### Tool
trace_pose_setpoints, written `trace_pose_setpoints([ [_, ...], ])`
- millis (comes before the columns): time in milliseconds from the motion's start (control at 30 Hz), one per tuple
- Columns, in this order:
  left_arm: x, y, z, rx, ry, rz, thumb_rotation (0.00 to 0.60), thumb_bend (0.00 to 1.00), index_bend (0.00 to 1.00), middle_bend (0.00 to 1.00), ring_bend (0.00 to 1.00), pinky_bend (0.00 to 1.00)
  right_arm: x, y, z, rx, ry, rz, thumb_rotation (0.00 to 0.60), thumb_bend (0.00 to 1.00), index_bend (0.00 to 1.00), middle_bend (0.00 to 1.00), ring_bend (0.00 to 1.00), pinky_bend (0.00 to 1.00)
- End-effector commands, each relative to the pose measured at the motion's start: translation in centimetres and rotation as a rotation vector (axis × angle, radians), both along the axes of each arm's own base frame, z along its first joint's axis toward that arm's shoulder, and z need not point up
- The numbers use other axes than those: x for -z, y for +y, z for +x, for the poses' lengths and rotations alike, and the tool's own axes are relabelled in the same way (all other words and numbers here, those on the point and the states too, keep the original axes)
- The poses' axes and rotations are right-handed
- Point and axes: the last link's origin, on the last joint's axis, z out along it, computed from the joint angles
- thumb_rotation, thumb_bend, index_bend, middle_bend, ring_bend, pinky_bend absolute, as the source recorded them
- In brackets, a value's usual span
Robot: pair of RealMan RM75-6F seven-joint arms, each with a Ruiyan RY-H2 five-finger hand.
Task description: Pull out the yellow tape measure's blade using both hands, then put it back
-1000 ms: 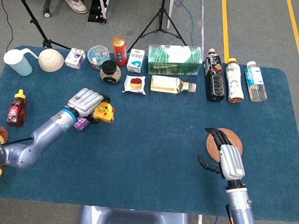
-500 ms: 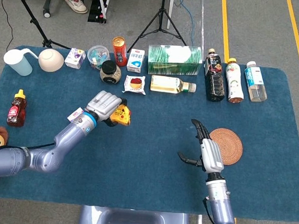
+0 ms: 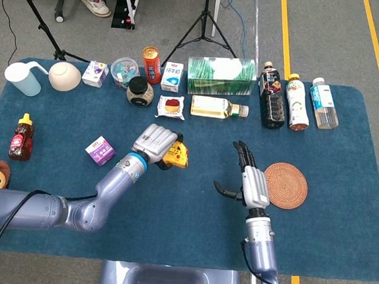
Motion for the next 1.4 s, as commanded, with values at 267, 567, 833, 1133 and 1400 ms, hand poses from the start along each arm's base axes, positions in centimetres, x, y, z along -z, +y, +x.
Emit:
trace_pose_setpoints([
  [267, 0.9, -0.1, 1.2, -0.012, -0.018, 0.001, 0.6, 0.35, 0.56, 0.43, 0.37, 0.48, 1.5, -0.6, 0.4, 0.034, 0.022, 0.01, 0.542, 0.25, 0.0, 0.02, 0.06, 0.24],
  [567, 1.9, 0.1, 1.8, -0.018, -0.026, 0.005, 0.6, 0.35, 0.56, 0.43, 0.37, 0.48, 2.5, -0.9, 1.2, 0.035, 0.015, 0.022, 0.541, 0.25, 0.0, 0.01, 0.06, 0.24],
  [833, 2.8, 0.4, 2.3, -0.033, -0.032, 0.017, 0.6, 0.35, 0.56, 0.43, 0.37, 0.49, 3.0, -1.3, 1.6, 0.045, 0.018, 0.017, 0.542, 0.25, 0.0, 0.0, 0.06, 0.24],
  [1133, 3.6, 0.2, 2.8, -0.039, -0.031, 0.019, 0.6, 0.35, 0.56, 0.43, 0.37, 0.49, 3.5, -1.8, 2.0, 0.064, 0.024, -0.01, 0.539, 0.24, 0.0, 0.0, 0.03, 0.24],
  [1400, 4.6, 0.3, 3.7, -0.06, -0.051, 0.025, 0.6, 0.35, 0.56, 0.43, 0.37, 0.49, 4.2, -2.1, 2.5, 0.071, 0.019, -0.02, 0.537, 0.23, 0.0, 0.0, 0.02, 0.24],
])
